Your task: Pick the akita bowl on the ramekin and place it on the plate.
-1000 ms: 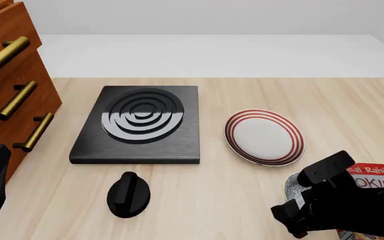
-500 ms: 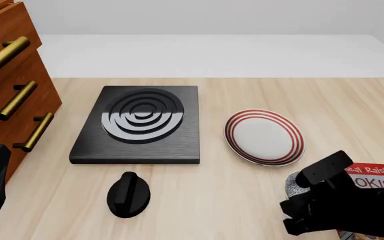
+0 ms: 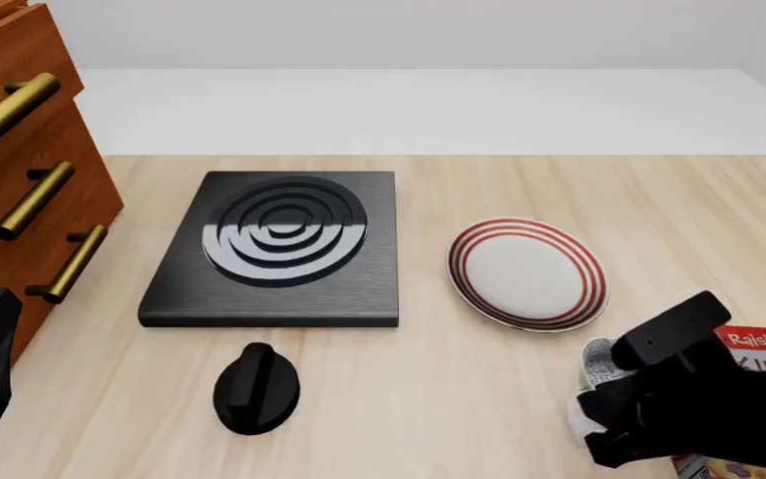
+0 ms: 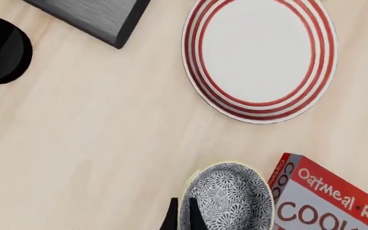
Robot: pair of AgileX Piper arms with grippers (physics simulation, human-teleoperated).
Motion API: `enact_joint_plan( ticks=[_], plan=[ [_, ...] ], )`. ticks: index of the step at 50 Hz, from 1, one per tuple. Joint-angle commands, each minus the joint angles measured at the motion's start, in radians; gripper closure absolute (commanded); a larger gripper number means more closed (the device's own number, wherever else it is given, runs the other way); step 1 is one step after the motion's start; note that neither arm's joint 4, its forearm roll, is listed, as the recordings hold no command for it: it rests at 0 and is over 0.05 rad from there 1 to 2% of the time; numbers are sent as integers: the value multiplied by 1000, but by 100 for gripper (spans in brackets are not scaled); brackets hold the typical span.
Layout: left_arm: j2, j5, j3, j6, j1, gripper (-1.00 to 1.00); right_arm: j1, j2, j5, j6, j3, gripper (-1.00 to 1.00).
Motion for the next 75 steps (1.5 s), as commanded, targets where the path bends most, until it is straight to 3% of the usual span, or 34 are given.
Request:
enact_joint_plan(
  ticks=[1, 15, 29, 40, 52, 62, 75],
  plan=[
    [0, 0, 0, 0, 0, -100, -53, -99, 104, -54, -31, 100],
    [0, 0, 0, 0, 0, -100, -105, -210, 230, -188, -134, 100],
    [0, 0, 0, 0, 0, -100, -143, -213, 263, -315, -259, 100],
    [0, 0, 0, 0, 0, -100, -144, -117, 172, -431, -343, 100],
    [0, 0, 0, 0, 0, -100, -104, 84, 1, -503, -402, 100],
    [0, 0, 0, 0, 0, -100, -60, 265, -106, -521, -439, 100],
    [0, 0, 0, 0, 0, -100, -79, 444, -176, -534, -525, 100]
  ],
)
